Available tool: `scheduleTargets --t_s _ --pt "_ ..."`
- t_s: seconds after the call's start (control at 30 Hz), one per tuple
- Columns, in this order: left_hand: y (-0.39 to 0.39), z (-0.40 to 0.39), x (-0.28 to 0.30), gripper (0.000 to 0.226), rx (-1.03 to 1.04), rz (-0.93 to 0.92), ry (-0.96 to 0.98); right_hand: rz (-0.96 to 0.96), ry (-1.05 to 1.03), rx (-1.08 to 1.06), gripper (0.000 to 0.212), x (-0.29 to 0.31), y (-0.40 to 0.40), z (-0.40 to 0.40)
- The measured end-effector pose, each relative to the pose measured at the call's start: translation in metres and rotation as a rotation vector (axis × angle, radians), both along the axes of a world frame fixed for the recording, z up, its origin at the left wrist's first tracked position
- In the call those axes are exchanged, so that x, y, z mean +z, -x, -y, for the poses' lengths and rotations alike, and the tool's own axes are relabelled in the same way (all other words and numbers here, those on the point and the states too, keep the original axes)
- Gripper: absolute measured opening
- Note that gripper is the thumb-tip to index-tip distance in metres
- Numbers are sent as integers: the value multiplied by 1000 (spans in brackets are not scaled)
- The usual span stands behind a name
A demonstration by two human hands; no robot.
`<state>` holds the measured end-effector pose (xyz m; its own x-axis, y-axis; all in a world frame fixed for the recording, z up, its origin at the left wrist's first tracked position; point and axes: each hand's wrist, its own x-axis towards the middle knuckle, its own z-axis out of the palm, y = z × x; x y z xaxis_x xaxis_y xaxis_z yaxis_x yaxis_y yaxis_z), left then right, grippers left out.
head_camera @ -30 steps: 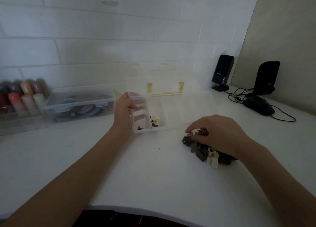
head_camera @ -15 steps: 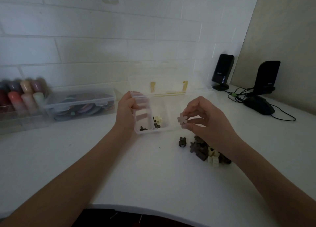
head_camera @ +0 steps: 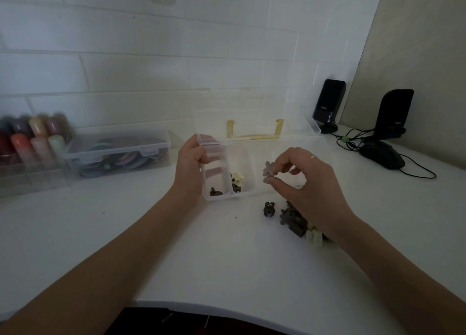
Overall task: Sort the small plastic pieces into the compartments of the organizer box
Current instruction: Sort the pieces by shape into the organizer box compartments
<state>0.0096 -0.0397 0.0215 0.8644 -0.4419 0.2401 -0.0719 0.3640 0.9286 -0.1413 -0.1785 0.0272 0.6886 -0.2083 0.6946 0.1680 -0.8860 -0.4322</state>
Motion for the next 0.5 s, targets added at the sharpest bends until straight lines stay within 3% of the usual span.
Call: scheduleTargets --t_s 0.2,0.33,0.4,0.5 --pt "2 5 -2 35 -9 26 8 -30 327 9 4 -10 -21 -12" --pt "0 6 -5 31 -7 -22 32 -123 505 -35 28 -12 -27 -7" --pt "0 7 -6 28 -10 -71 47 -152 489 5 33 -13 -24 -5" --pt "-7 9 -10 29 -18 -177 43 -98 297 54 30 -7 -17 -1"
